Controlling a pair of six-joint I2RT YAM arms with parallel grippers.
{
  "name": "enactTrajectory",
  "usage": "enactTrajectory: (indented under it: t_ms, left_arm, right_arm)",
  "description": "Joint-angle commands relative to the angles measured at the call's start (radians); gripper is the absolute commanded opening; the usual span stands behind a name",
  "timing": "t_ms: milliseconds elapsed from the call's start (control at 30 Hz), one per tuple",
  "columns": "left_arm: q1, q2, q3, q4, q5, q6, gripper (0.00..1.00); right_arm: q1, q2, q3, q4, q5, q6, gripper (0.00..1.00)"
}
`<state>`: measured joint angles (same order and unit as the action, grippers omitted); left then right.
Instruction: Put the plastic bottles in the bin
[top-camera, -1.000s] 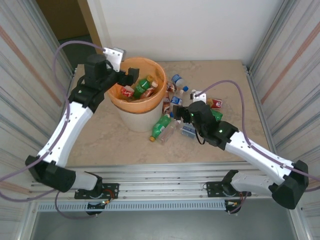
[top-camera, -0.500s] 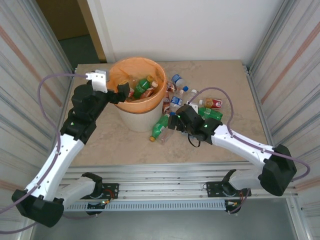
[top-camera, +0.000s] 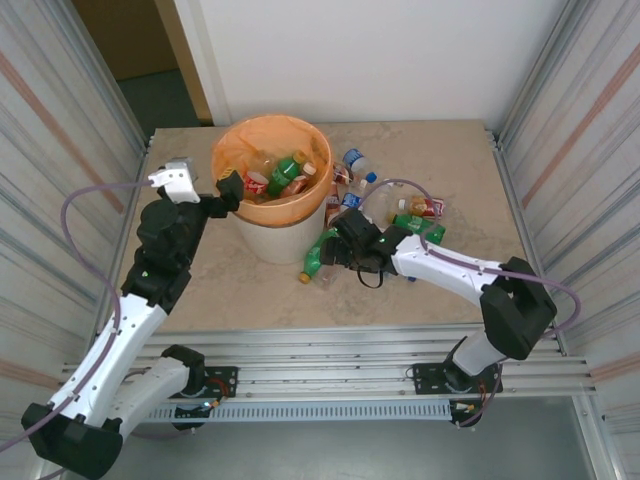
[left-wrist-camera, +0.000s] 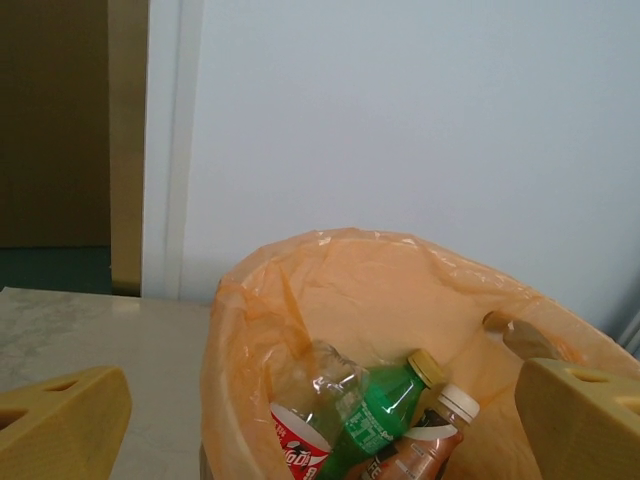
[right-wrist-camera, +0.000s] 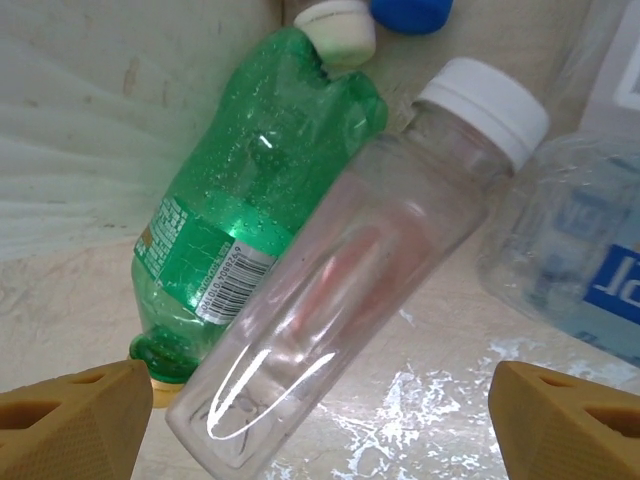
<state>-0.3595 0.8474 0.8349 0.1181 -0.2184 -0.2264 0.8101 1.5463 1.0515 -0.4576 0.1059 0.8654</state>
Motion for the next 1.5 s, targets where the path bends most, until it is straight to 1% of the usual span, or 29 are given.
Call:
enactTrajectory:
  t_ms: [0,433,733,900,1267,1400,1467]
  left_arm:
    - [0.008,-0.007,-0.008,0.052,-0.039,-0.03,0.99]
    - [0.014,-0.001,-0.015,0.038,-0.046,-0.035,0.99]
    - [0.016,0.015,-0.012,0.028,-0.035,-0.046,0.99]
    - [0.016,0.02,-0.011,0.025,-0.032,-0.049,0.99]
    - [0.016,0.025,-0.012,0.02,-0.033,-0.054,0.99]
    - [0.017,0.025,-0.012,0.021,-0.032,-0.054,0.99]
    - [0.017,0.025,-0.012,0.018,-0.032,-0.054,0.99]
  right_arm:
    - [-0.004,0.034,0.037,-0.02,-0.033,0.032,0.85]
    - [-0.015,0.114,0.047,0.018,-0.075,0.035,0.84]
    - [-0.021,0.139,0.039,0.034,-0.083,0.023,0.85]
    - [-0.023,0.137,0.024,0.05,-0.098,0.017,0.84]
    - [-0.022,0.123,0.003,0.034,-0.104,0.001,0.75]
    - [-0.023,0.116,-0.003,0.011,-0.104,-0.009,0.7]
    - [-0.023,0.112,-0.005,0.002,-0.104,-0.014,0.69]
